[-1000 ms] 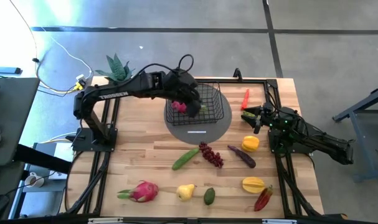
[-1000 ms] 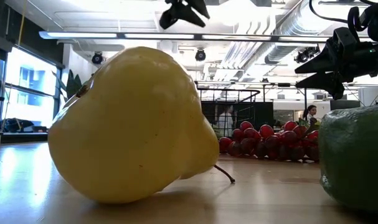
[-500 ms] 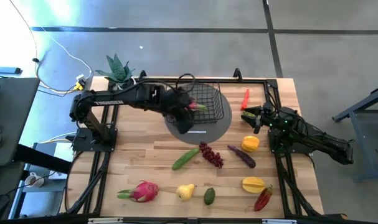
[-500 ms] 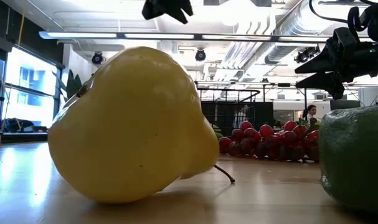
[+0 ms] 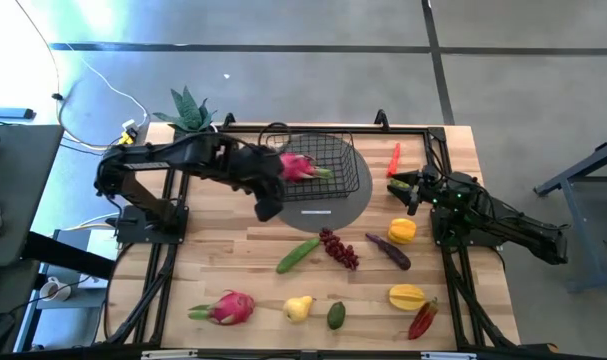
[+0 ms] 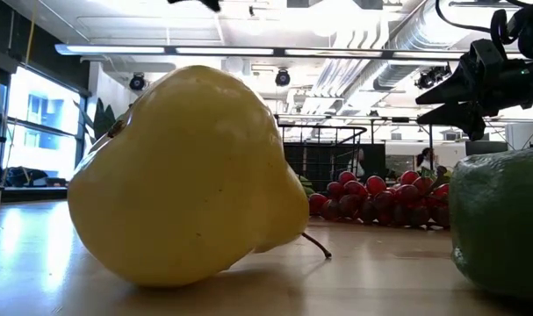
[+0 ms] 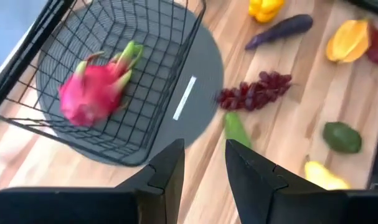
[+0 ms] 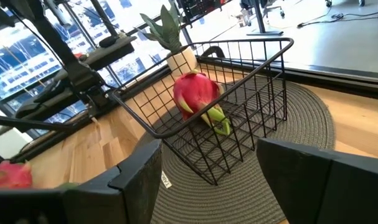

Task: Build produce basket
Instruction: Put the yellow bell pepper into the wire basket

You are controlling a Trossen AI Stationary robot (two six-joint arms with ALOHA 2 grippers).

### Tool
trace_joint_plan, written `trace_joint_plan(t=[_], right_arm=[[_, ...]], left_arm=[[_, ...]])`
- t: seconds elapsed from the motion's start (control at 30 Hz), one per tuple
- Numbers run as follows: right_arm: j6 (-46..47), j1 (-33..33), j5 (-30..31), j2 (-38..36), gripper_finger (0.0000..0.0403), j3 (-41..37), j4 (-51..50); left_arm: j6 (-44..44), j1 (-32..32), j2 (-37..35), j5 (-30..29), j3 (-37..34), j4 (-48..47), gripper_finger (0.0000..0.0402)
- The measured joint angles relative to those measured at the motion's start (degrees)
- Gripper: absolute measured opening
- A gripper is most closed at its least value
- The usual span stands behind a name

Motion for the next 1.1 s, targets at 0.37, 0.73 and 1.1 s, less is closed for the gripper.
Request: trace_joint_plan(t=[0.37,0.73,1.1], right_arm=[[10.47,0.0,-1.41,0.22,0.0338,-0.01,0.02],[9.88,0.0,-1.5,0.22,0.0397,0.0,0.02],[7.64,0.0,-1.61,0.22,0.0397,0.0,0.03]], left_arm=[[-3.35,-3.61,-8.07,-3.72,-0.02,-5.16,0.0106],[-7.74,-6.72,-11.05,-7.1,-0.02,-8.33,0.0106],[-14.65,-8.18,-10.63,-5.67,-0.04,-9.95,0.0106]])
